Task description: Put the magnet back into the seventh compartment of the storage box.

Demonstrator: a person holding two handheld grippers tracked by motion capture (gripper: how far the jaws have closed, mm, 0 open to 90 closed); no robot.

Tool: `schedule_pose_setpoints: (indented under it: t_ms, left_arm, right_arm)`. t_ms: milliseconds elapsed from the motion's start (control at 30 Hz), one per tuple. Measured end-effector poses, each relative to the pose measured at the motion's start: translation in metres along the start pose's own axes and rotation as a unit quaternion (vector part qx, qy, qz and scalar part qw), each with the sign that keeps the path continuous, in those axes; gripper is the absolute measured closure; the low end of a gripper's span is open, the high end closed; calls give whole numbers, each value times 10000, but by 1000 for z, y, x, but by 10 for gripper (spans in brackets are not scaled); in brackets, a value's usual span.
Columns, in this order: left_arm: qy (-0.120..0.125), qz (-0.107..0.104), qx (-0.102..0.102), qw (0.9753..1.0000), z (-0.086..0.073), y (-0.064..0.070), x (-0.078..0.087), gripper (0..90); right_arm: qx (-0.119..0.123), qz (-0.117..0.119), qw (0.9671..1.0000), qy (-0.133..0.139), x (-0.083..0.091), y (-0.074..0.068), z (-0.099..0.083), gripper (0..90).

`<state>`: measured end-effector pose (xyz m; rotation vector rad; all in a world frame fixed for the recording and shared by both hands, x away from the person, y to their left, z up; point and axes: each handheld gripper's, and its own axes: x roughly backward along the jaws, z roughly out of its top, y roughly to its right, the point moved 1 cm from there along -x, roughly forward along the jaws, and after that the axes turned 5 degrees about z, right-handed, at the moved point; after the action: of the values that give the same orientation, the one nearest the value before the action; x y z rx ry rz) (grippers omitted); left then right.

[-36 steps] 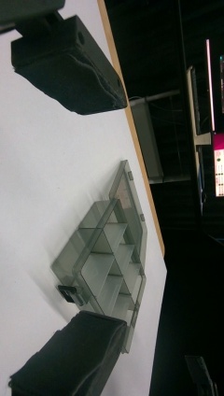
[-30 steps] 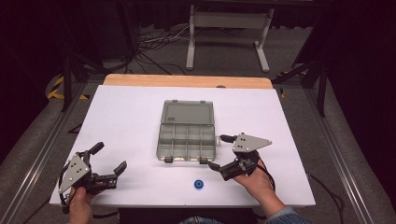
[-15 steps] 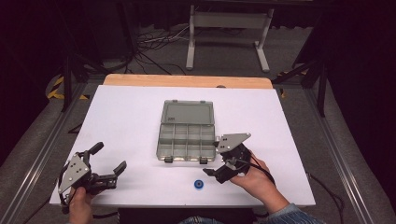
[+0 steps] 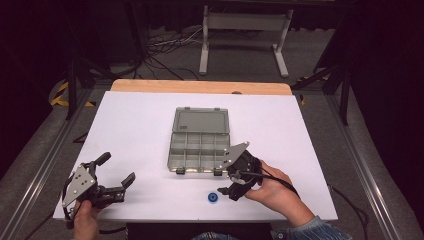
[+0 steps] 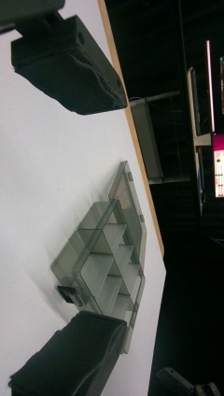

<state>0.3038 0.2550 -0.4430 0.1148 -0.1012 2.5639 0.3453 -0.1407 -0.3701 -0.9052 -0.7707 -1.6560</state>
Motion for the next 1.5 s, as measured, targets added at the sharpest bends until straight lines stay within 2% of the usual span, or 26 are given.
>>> schedule_pose_setpoints:
  t_ms: [67, 167, 400, 733, 833, 933, 1100, 1500]
  left_arm:
    - [-9, -8, -7, 10000, 0, 0, 0, 4]
    - [-24, -17, -14, 10000, 0, 0, 0, 5]
    - [-32, -25, -18, 10000, 0, 0, 0, 5]
    - [-35, -31, -17, 10000, 0, 0, 0, 5]
    - [-35, -30, -18, 10000, 0, 0, 0, 5]
    - [-35, -27, -17, 10000, 0, 0, 0, 5]
    - [-36, -30, -18, 10000, 0, 0, 0, 5]
    - [-26, -32, -20, 10000, 0, 0, 0, 4]
  right_arm:
    - [34, -16, 9998, -180, -2, -2, 2, 113]
    - [18, 10, 9996, -273, -3, -3, 3, 114]
    - [-63, 211, 9980, -589, -7, -1, 6, 113]
    - [-110, 249, 9979, -592, -15, -3, 7, 135]
    - [55, 337, 9984, -448, -21, -5, 6, 163]
    - [84, 400, 9982, -442, -26, -6, 6, 168]
    - [117, 515, 9968, -603, -39, -10, 6, 181]
    - [165, 695, 9950, -705, -60, -17, 5, 190]
